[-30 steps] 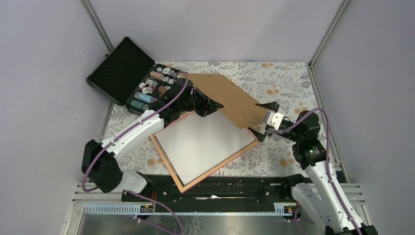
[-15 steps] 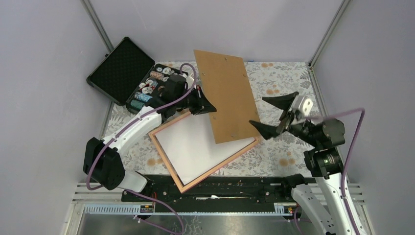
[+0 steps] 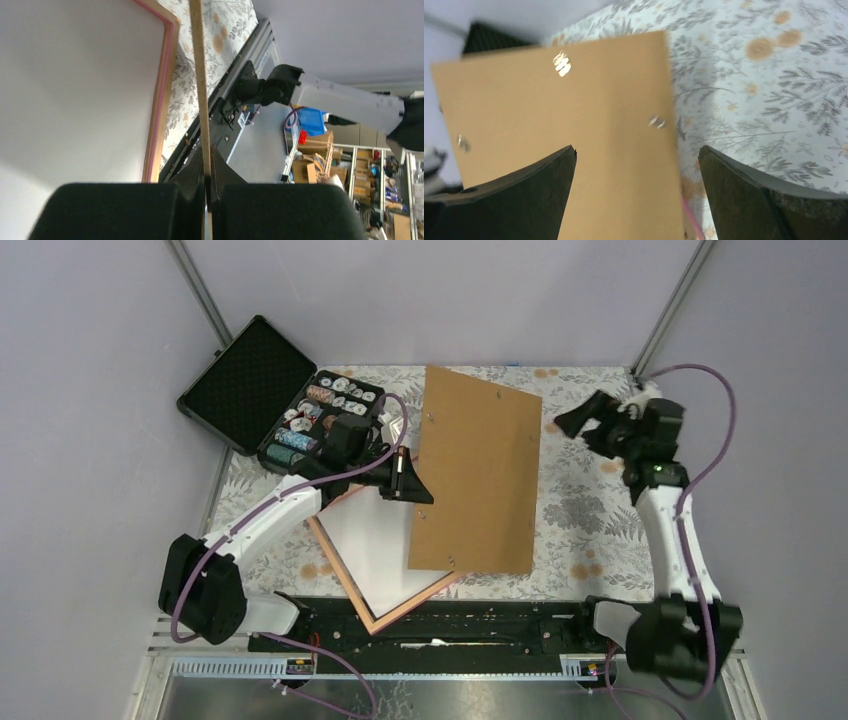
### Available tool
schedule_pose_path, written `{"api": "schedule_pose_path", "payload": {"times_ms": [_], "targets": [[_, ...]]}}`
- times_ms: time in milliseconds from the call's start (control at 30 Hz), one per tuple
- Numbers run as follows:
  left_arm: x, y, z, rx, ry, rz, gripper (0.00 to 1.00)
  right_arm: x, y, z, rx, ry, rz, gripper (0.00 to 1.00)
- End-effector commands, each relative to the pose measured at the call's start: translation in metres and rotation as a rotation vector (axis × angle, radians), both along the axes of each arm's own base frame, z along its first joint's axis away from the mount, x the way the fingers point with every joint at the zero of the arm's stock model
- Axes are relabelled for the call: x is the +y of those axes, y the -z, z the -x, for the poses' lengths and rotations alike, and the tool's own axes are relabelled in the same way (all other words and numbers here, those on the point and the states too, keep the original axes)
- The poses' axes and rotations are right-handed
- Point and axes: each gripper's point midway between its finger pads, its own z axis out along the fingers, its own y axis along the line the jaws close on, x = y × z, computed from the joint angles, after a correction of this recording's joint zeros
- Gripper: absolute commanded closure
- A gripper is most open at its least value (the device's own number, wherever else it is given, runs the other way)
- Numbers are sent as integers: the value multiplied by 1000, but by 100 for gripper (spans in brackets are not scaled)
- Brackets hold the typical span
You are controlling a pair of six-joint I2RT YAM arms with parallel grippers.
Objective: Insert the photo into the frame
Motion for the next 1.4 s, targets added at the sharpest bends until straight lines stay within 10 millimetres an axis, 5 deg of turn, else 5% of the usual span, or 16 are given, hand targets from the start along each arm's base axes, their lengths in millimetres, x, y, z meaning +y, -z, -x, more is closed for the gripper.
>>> {"api": "schedule_pose_path", "payload": {"times_ms": [0, 233, 500, 733, 900, 1133, 1200, 1267, 1367], "targets": [[-3, -57, 19, -233, 160, 163, 100, -26, -24, -13, 8, -195, -465, 0], [-3, -69, 38, -184, 216, 255, 100, -22, -42, -27, -94, -530, -795, 4], [-3, -66, 47, -139, 251, 288, 100, 6, -37, -17, -34, -644, -746, 15], [-4, -65, 47, -124, 255, 291, 100, 17, -22, -13, 6, -625, -724, 48], [-5, -62, 45, -104, 247, 283, 100, 8, 16, -23, 101, -468, -557, 56], [-5, -48, 32, -67, 171, 206, 99, 14, 3, -9, 75, -509, -579, 97], [-1, -34, 24, -43, 114, 125, 72, 14, 5, -9, 79, -498, -589, 100], [4, -27, 13, -52, 54, 71, 57, 13, 7, -8, 83, -475, -612, 100], [19, -22, -3, -55, -53, 16, 47, 10, 11, -12, 93, -392, -677, 100]]}}
